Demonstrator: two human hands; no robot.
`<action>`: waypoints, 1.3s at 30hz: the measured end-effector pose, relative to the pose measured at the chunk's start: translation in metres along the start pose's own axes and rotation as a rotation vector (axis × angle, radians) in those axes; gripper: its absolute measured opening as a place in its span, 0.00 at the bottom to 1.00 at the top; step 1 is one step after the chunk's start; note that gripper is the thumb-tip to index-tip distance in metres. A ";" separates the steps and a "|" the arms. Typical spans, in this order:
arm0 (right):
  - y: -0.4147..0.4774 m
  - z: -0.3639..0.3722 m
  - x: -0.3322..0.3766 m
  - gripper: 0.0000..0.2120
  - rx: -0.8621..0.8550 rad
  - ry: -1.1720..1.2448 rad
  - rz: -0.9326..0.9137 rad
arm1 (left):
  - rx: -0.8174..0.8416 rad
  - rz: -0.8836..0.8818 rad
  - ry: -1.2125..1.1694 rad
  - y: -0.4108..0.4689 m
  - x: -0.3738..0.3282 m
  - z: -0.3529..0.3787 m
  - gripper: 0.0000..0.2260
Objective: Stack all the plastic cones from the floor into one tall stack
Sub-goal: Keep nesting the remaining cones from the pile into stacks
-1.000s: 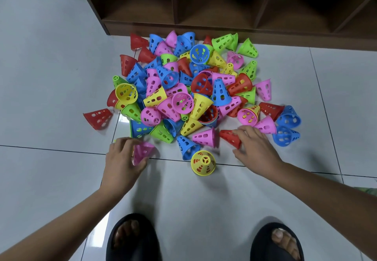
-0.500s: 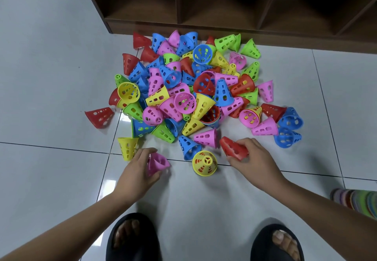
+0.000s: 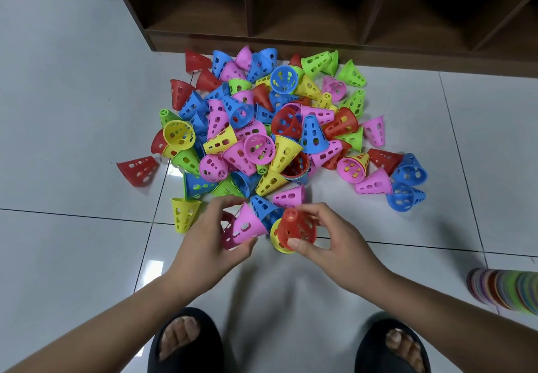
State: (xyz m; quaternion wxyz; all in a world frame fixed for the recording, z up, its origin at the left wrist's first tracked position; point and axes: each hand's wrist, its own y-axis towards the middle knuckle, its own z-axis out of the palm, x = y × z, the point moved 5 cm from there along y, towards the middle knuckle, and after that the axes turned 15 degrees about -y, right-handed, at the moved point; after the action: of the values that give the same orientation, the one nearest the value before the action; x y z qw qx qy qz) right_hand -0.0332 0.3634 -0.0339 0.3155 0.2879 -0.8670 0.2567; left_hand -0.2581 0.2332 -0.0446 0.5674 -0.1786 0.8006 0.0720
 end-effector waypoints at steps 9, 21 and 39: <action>-0.002 0.022 -0.023 0.27 0.126 -0.013 -0.012 | 0.123 0.183 0.018 0.005 -0.036 0.022 0.24; 0.032 0.009 -0.049 0.21 0.038 -0.139 0.037 | 0.093 0.152 0.175 0.007 0.005 0.004 0.22; 0.050 0.021 -0.068 0.18 0.173 -0.132 0.063 | -0.200 -0.120 0.441 0.012 0.111 -0.090 0.12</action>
State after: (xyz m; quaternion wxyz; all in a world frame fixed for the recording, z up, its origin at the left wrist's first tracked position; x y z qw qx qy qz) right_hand -0.0316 0.4083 -0.1080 0.2236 0.3031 -0.8690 0.3208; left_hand -0.3741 0.1929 -0.1187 0.3618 -0.2925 0.8819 0.0763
